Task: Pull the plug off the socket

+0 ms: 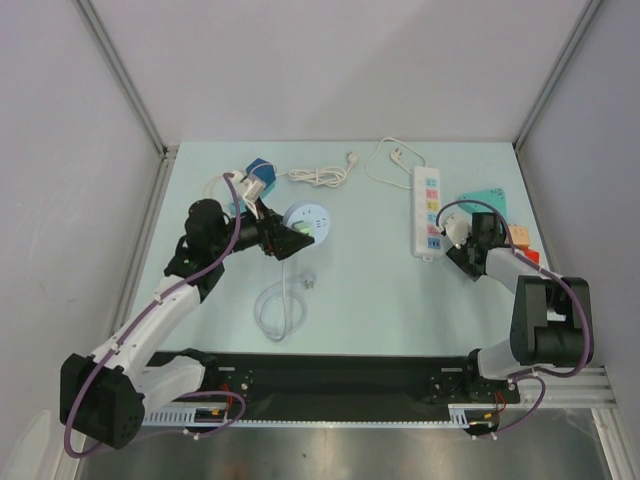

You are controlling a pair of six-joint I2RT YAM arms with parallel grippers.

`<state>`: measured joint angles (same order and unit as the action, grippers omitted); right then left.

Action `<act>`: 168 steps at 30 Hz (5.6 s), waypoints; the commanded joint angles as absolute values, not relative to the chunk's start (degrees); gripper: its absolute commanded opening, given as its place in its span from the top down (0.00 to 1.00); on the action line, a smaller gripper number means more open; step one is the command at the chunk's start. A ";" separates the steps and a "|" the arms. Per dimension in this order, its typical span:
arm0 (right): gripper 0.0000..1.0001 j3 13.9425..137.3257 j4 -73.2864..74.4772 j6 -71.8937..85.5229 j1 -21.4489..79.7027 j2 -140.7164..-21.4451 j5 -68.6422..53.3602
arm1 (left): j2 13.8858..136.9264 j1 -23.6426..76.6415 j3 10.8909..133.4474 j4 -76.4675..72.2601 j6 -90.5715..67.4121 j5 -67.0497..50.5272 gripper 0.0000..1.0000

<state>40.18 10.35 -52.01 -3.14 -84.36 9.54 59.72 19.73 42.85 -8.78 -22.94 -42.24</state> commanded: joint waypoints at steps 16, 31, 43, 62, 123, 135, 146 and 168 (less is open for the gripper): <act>0.02 59.50 40.25 -40.35 3.59 -67.68 -40.57 | 66.26 22.67 43.59 -21.89 -29.53 -58.27 1.00; 0.00 66.62 23.12 -9.33 19.51 -80.33 -66.96 | 67.23 29.44 45.09 -19.33 -27.86 -60.21 1.00; 0.03 64.69 18.29 -3.17 23.73 -78.84 -69.69 | 68.82 30.59 45.70 -21.00 -29.00 -59.59 1.00; 0.48 62.49 16.00 -0.70 25.84 -79.54 -71.28 | 70.57 31.73 48.51 -22.41 -29.27 -58.80 1.00; 1.00 56.34 10.28 15.64 12.31 -74.79 -32.27 | 84.20 59.76 79.46 18.37 -4.75 21.88 1.00; 1.00 54.49 9.76 12.22 9.58 -75.06 -22.15 | 78.14 59.94 72.87 19.60 -5.36 18.64 1.00; 1.00 52.48 6.43 10.72 9.49 -74.71 -26.53 | 68.74 58.80 69.97 20.05 -6.59 0.55 1.00; 1.00 68.10 10.71 11.35 6.50 -83.05 -45.97 | 94.79 60.91 49.57 -42.41 -38.99 -11.00 1.00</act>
<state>61.34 9.72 14.57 6.74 -82.94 -44.53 88.82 59.96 48.73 -24.84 -29.50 -13.50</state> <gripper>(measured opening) 0.381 0.321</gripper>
